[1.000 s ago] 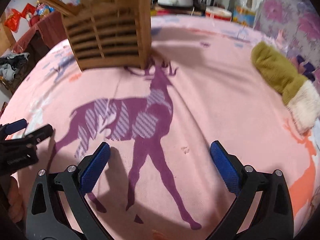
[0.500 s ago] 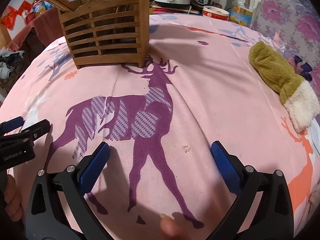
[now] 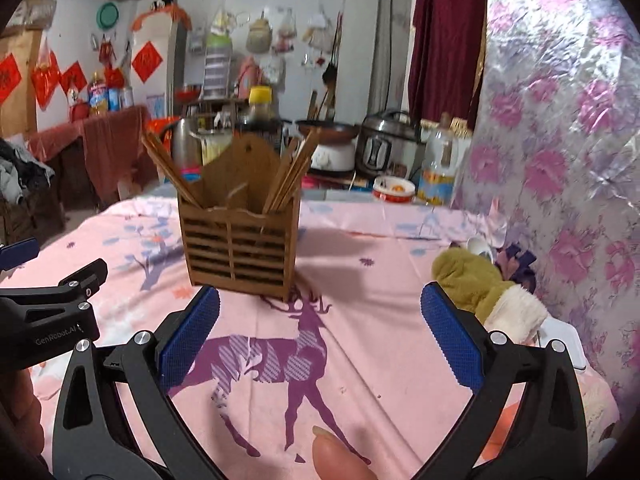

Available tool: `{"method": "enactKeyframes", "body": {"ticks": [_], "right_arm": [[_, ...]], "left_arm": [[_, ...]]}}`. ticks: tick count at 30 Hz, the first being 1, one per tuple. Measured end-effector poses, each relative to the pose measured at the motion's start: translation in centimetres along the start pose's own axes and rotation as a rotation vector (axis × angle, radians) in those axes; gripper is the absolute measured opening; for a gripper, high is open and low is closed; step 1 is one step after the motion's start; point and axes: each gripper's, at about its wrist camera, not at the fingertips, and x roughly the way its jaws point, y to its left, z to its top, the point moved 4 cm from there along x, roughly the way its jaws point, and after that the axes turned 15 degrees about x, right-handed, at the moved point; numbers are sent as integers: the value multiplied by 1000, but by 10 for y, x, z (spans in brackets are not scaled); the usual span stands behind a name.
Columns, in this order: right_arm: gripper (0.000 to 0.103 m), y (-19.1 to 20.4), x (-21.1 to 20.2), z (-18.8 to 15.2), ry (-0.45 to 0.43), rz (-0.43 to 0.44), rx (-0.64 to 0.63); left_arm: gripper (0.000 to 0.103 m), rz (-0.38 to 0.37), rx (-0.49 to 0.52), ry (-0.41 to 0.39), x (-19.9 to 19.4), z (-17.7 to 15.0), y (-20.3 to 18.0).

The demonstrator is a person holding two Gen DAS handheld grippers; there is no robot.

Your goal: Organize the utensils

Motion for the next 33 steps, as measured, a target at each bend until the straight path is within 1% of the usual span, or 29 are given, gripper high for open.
{"method": "enactKeyframes", "body": {"ticks": [2,6,9,12,18,33], "right_arm": [[97,1,-1,-1,-10,1,-13],[97,6,0,-7,-3,2,-54],[97,13,-6,-11,-19,-2,-91],[97,17,-10,-14,-27,2,-110],[97,12,-14,-10,-45,4,-75],[97,7,-16,-8,-57,2,-42]], "left_arm": [[98,8,2,-11,-4,0,-3],[98,26,28,-24,-8,-1,-7],[98,20,40,-34,-11,-2,-10],[98,13,33,-27,-10,-2,-9],[98,-8,4,-21,-10,-4,-3],[98,-12,28,-29,-11,-5,-8]]}}
